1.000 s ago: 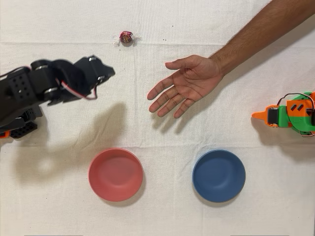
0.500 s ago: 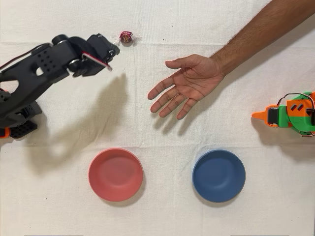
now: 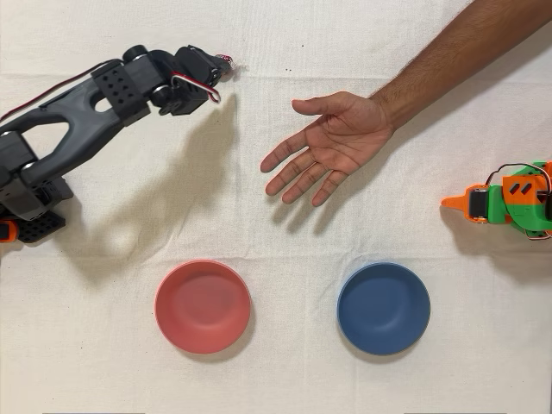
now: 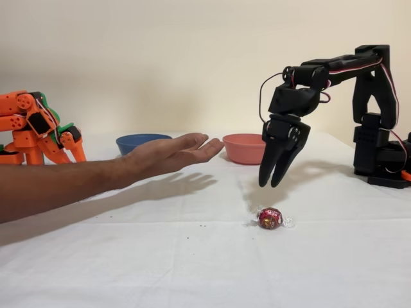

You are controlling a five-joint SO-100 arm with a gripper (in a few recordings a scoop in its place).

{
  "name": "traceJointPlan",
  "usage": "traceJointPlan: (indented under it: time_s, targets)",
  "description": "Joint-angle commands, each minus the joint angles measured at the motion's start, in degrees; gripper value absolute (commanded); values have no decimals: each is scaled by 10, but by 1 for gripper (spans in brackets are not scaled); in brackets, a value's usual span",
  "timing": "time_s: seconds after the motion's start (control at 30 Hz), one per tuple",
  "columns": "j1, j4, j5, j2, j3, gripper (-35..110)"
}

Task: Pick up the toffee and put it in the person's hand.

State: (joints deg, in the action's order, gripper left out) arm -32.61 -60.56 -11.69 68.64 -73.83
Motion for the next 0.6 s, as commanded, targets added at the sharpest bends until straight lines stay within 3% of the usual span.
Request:
traceJointPlan:
  time_s: [0.0,0.57]
  targets:
    - [-12,-4,-18,6,66,21]
    - [-54,-5,-28,-83,134,25]
